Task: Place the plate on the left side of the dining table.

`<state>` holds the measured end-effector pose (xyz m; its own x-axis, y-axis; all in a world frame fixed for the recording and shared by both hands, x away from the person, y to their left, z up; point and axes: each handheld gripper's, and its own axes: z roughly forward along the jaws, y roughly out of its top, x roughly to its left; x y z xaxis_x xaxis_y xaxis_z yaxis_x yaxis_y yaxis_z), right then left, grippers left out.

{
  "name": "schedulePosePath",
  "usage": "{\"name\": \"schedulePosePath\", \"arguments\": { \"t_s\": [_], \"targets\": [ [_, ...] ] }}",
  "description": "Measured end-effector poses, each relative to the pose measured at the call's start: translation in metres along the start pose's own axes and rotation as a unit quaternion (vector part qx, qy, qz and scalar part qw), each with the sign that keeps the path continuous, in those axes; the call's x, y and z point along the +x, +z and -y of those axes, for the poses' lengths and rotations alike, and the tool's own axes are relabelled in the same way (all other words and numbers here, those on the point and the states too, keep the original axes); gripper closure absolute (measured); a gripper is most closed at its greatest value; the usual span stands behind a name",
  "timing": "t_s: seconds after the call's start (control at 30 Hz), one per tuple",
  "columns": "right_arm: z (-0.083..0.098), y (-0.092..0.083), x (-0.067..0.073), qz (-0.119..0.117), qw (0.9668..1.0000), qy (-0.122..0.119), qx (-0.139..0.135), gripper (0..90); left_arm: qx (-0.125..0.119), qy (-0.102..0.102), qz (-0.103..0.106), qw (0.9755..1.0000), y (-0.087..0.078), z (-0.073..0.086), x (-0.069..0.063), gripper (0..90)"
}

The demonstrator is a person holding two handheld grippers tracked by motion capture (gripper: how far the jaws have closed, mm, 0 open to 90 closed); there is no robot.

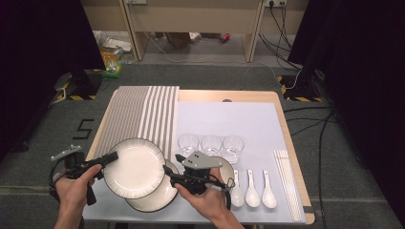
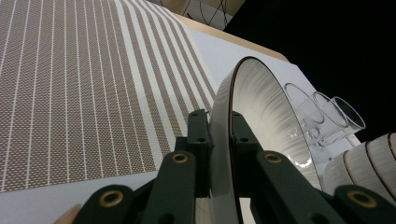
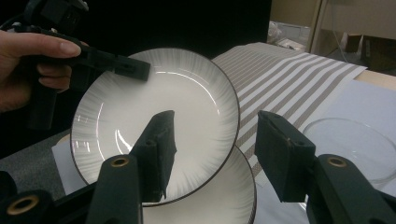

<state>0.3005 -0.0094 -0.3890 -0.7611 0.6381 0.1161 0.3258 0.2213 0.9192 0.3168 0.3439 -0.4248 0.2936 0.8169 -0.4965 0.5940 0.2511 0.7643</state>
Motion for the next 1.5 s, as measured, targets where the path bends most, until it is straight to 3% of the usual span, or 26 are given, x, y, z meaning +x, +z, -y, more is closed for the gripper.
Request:
{"name": "schedulePosePath", "arguments": {
  "t_s": [0.03,1.5],
  "targets": [
    [0.000,-0.001,0.000,-0.001,1.0000,0.009,0.002,47.5,0.000,0.000,0.000,1.0000,0.000,0.000,0.000,82.1],
    [-0.007,-0.020,-0.018,0.028,0.9987,0.019,-0.037,47.1,-0.020,0.000,-0.006,0.9998,0.009,-0.026,0.006,82.2]
  ]
}}
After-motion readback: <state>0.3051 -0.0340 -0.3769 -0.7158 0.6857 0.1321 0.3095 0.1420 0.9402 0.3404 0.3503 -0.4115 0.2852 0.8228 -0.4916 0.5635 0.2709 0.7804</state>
